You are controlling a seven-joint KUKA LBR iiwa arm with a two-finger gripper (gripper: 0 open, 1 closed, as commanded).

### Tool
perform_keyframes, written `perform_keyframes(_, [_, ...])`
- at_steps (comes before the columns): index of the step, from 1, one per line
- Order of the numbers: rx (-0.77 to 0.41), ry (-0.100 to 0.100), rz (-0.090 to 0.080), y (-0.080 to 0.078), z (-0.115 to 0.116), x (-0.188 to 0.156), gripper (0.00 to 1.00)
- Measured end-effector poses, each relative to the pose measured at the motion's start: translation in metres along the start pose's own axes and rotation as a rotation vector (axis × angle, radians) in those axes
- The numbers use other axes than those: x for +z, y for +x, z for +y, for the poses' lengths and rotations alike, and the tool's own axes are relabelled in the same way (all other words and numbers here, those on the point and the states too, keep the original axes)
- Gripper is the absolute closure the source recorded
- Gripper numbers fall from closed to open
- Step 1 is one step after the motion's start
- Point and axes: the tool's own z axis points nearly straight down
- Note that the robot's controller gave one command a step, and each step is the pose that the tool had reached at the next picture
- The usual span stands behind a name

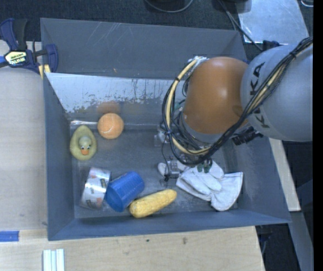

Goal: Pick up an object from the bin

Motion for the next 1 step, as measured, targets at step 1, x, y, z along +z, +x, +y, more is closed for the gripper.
perform_keyframes(1, [0.002, -0.001, -0.008, -0.0015, -0.0003, -0.0045, 0.0])
